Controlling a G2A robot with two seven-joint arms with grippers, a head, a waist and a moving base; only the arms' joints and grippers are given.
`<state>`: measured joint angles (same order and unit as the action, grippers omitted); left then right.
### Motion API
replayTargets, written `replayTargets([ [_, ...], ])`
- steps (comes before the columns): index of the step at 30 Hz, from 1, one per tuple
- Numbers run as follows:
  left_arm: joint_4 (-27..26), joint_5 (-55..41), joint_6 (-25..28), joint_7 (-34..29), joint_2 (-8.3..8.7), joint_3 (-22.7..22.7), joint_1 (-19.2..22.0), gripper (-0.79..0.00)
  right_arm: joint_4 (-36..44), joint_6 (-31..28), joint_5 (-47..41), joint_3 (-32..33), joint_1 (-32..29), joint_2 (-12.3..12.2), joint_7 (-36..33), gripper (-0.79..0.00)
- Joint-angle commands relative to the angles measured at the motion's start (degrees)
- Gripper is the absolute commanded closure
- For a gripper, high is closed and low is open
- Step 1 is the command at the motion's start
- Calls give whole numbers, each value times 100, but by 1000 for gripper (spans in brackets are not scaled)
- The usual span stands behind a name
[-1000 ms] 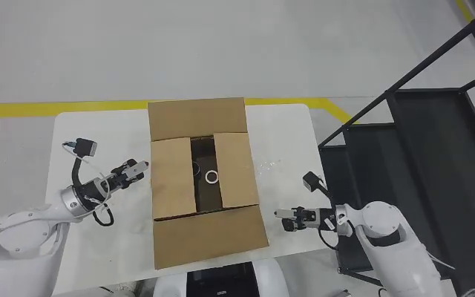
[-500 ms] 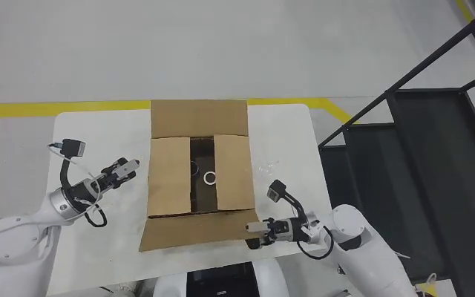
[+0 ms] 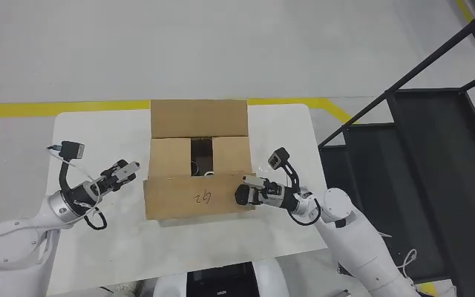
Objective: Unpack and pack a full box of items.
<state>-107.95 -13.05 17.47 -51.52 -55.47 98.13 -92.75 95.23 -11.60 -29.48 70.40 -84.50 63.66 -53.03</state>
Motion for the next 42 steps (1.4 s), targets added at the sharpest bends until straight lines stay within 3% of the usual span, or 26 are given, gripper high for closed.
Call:
replayTargets([
  [1,-43,-41,2,3,3,25,-23,-785,-143,-56,253,-114,135,25,250,-785],
  [7,-94,-670,-166,-441,7,-122,-35,-785,-313,-117,768,-292,327,53,528,-785],
  [12,51,-672,-207,-671,-14,-653,130,-785,-183,-166,932,-268,340,45,610,-785],
  [19,546,-165,51,-372,-64,-1220,415,-785,98,-130,991,-96,309,8,601,-785],
  [27,528,293,245,-295,-41,-1227,348,-785,-173,-495,1111,439,626,-31,1010,-785],
  [32,332,285,243,-284,-11,-1036,177,-785,-1014,-833,1855,482,1338,-13,1385,-785],
  [42,103,238,138,-310,42,-689,-161,-785,-3342,-1696,2425,-700,3024,367,1930,-785],
])
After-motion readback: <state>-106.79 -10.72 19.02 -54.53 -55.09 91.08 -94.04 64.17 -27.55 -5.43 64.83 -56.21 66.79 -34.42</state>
